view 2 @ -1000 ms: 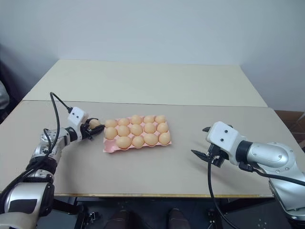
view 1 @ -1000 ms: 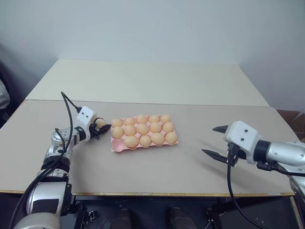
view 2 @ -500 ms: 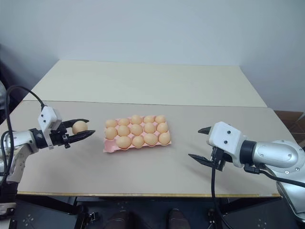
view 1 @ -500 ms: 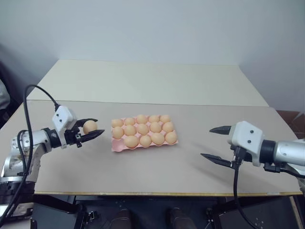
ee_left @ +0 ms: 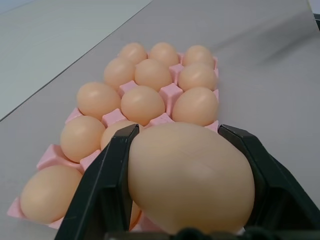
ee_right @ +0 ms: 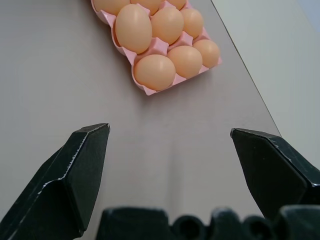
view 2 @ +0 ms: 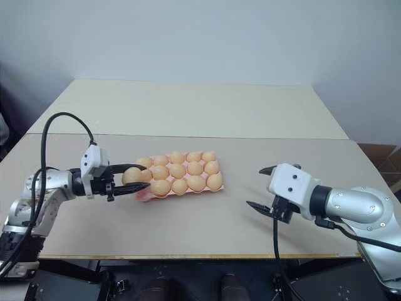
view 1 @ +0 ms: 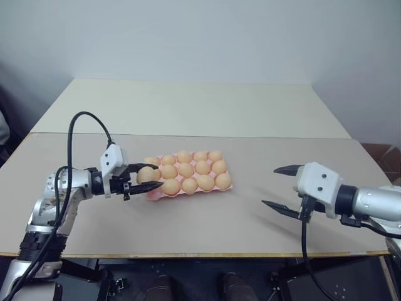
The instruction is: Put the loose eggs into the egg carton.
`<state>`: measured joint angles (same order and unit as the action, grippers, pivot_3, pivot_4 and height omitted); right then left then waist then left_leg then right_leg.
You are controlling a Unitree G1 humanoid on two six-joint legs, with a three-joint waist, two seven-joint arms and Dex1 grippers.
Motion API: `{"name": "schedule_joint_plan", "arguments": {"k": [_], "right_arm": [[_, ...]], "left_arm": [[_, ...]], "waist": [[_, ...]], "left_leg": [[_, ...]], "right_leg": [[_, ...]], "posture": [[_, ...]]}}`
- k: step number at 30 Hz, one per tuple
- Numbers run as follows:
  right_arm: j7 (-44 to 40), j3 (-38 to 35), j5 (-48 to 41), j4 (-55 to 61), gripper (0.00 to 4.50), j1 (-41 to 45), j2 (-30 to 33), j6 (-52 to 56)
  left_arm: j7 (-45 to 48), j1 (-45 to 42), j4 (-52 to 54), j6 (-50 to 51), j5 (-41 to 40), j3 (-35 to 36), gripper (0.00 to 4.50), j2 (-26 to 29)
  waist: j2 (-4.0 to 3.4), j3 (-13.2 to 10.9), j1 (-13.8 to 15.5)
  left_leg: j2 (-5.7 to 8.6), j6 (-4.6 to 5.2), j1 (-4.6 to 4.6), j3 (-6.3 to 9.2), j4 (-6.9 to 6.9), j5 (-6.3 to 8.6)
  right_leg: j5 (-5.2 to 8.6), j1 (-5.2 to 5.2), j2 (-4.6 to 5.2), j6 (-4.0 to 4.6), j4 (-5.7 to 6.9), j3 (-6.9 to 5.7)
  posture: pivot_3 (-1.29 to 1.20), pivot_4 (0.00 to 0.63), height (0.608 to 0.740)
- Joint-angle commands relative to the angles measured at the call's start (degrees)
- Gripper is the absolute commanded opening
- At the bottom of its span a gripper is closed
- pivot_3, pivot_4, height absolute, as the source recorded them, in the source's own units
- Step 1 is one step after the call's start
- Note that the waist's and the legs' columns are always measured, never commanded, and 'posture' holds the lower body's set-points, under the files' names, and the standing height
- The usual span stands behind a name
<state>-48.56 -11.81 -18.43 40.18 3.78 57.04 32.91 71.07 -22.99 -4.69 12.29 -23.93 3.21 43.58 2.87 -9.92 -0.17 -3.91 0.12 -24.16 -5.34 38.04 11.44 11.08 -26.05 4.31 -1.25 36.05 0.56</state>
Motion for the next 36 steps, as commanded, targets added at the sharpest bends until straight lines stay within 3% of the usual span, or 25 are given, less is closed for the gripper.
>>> {"name": "schedule_joint_plan", "arguments": {"k": [1,6,13,22,29,36], "right_arm": [[1.2,-2.1,0.5,1.7,4.50,-0.1,-0.2,-0.7],[1.6,-1.8,0.7,1.5,4.50,0.1,-0.2,-0.8],[1.8,-1.3,1.0,0.8,4.50,0.5,-0.1,-1.1],[1.1,-1.3,0.9,0.2,4.50,1.1,0.1,-1.5],[-3.3,-3.6,-2.0,-0.3,4.50,0.7,0.8,-2.1],[-10.5,-4.6,-4.0,-7.7,4.50,3.2,3.6,-5.9]], "left_arm": [[-0.1,-1.6,-1.7,-2.2,1.3,0.0,3.01,-0.4],[0.4,-1.9,-2.9,-4.6,1.7,-0.1,4.49,-1.7],[0.6,-1.3,-2.3,-4.3,0.3,1.6,4.49,-1.6],[0.6,6.0,6.4,-0.9,-3.7,9.9,4.49,5.0],[2.8,20.9,17.3,3.6,-9.8,24.2,4.49,11.8],[-1.5,30.7,27.7,11.1,-13.8,36.4,4.49,11.9]], "waist": [[0.00,0.0,0.0],[0.00,0.0,0.1],[0.00,0.0,0.0],[0.00,0.0,-0.7],[-0.01,0.0,-0.6],[-0.01,0.0,-0.4]], "left_leg": [[0.00,0.00,0.01,0.00,0.00,0.00],[0.00,0.00,-0.01,0.00,0.00,0.00],[0.00,0.00,0.01,0.00,0.00,0.00],[-0.03,0.00,0.00,0.00,0.00,0.00],[-0.06,-0.01,0.03,-0.02,-0.02,0.01],[-0.05,-0.02,0.03,-0.06,-0.02,0.01]], "right_leg": [[0.01,0.00,0.00,0.01,0.00,0.00],[0.00,0.00,0.00,0.01,-0.01,0.00],[0.00,0.01,0.00,-0.01,0.00,0.00],[0.00,-0.01,0.00,0.00,-0.01,0.00],[0.17,-0.05,0.03,0.23,0.00,-0.01],[0.18,-0.05,0.08,0.22,-0.08,-0.02]], "posture": [[0.00,0.150,0.740],[0.00,0.150,0.740],[0.00,0.150,0.740],[0.00,0.150,0.740],[0.00,0.150,0.740],[0.00,0.150,0.740]]}}
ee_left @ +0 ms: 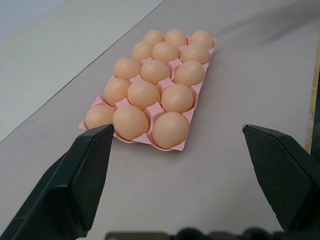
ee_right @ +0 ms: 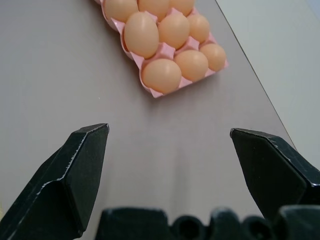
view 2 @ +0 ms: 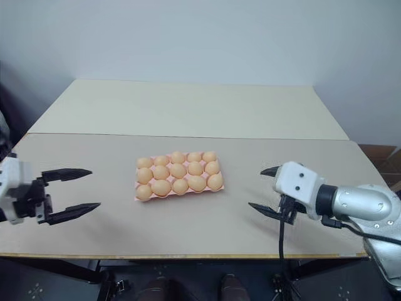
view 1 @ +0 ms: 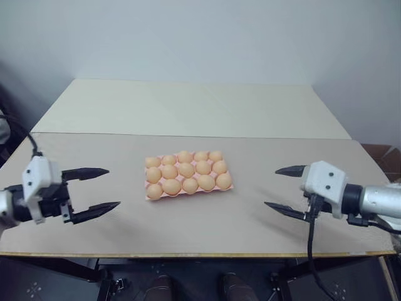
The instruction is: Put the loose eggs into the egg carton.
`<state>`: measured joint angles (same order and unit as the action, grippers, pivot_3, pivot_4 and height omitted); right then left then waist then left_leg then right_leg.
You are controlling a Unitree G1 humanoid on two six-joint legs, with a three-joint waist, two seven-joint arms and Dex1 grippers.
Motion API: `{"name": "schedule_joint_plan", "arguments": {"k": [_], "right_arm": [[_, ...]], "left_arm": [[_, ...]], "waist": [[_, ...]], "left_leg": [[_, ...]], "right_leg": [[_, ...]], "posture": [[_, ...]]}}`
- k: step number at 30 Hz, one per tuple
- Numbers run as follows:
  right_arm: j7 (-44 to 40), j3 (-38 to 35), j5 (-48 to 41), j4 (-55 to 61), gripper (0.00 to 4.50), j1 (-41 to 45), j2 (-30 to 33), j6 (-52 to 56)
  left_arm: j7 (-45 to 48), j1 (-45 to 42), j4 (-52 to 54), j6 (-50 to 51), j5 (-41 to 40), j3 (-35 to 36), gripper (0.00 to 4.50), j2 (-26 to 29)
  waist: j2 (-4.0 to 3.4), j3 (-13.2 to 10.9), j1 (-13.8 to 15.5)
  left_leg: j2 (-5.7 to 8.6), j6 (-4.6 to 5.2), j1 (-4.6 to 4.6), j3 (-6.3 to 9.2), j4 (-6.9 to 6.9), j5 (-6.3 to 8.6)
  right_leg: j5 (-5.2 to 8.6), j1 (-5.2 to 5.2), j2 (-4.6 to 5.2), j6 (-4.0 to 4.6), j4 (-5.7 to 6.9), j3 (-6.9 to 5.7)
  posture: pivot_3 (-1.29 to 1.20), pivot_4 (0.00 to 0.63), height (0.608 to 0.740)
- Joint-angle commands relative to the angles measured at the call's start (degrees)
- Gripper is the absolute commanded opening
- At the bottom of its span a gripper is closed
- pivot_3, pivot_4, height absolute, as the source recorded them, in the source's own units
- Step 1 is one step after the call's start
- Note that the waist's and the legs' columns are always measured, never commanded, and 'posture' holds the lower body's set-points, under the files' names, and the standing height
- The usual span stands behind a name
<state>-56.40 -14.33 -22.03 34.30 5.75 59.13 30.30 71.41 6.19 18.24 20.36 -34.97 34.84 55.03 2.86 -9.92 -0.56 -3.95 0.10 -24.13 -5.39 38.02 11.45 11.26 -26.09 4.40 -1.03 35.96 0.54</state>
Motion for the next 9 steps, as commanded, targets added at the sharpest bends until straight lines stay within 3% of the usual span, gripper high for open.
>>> {"name": "schedule_joint_plan", "arguments": {"k": [1,9], "right_arm": [[-2.9,-1.6,-0.2,-3.1,4.50,2.2,1.7,-3.9],[-5.5,2.4,0.8,-8.7,4.50,7.5,2.2,-7.1]], "left_arm": [[-2.7,2.7,6.0,4.5,-3.4,6.0,4.49,0.4],[-7.1,7.9,11.6,9.8,-6.0,11.7,4.49,-1.3]], "waist": [[0.00,0.0,0.0],[-0.01,0.0,-0.3]], "left_leg": [[0.00,0.00,0.01,0.00,-0.01,0.00],[-0.01,0.00,0.05,-0.03,-0.03,0.00]], "right_leg": [[0.00,0.01,0.00,0.00,0.00,0.00],[0.01,-0.02,-0.02,0.02,0.03,0.02]], "posture": [[0.00,0.150,0.740],[0.00,0.150,0.740]]}}
